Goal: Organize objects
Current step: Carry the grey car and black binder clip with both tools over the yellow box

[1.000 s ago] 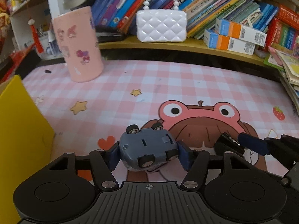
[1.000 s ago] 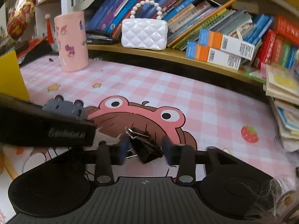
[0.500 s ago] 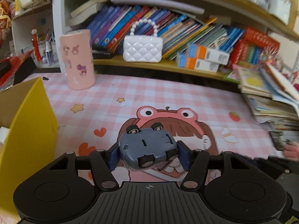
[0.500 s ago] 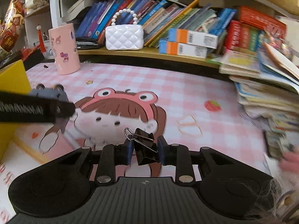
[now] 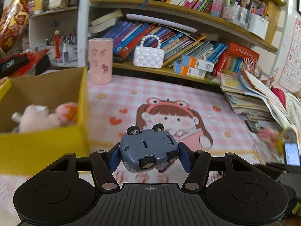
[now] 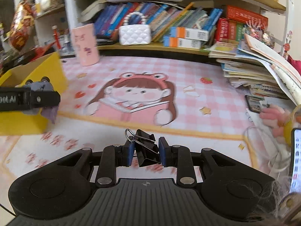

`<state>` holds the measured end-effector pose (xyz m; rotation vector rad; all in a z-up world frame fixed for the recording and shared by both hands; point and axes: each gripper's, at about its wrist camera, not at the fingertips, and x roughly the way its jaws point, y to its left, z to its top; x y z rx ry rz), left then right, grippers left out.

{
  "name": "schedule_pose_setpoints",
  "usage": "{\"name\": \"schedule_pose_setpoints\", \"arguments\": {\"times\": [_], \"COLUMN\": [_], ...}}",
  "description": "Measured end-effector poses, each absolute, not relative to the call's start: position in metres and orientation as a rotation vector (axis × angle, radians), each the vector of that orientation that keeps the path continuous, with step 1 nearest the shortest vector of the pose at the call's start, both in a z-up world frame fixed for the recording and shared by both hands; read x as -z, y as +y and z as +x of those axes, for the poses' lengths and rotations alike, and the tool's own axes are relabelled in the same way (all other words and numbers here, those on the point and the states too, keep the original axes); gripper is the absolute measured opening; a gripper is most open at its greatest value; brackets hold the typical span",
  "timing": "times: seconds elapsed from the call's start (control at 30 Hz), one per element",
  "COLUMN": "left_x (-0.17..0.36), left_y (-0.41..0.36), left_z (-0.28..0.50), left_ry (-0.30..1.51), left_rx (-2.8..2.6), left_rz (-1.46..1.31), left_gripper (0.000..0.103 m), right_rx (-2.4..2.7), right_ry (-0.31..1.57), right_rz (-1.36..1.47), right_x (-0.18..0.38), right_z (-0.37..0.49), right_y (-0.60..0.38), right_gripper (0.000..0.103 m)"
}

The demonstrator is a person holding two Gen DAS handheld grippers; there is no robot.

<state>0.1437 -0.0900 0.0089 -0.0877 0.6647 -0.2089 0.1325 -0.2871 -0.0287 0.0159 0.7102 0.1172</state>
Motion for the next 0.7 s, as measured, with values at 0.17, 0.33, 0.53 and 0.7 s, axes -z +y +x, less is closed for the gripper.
{"name": "schedule_pose_setpoints", "arguments": {"times": [0.17, 0.33, 0.53, 0.7], "left_x": [-0.006, 0.000, 0.002, 0.003], "left_y": [-0.054, -0.014, 0.025, 0.047], "left_z": [0.101, 0.071, 0.043, 0.022], "left_ry": [0.674, 0.681, 0.680, 0.680], "left_rx": [0.192, 0.152, 0.115, 0.113], "left_rz": [-0.085, -0.080, -0.101, -0.096], "left_gripper": [0.062, 0.062, 0.062, 0.062], "right_rx": [-0.151, -0.190, -0.229, -0.256], "right_ry": [0.718, 0.736, 0.745, 0.737], "right_rz": [0.028, 0.011, -0.027, -0.038], "right_x": [0.021, 0.020, 0.022, 0.023], "right_z": [0.102, 0.071, 0.043, 0.026], "right_y": [-0.250, -0.211, -0.173, -0.144], "right_gripper": [0.025, 0.025, 0.025, 0.025]}}
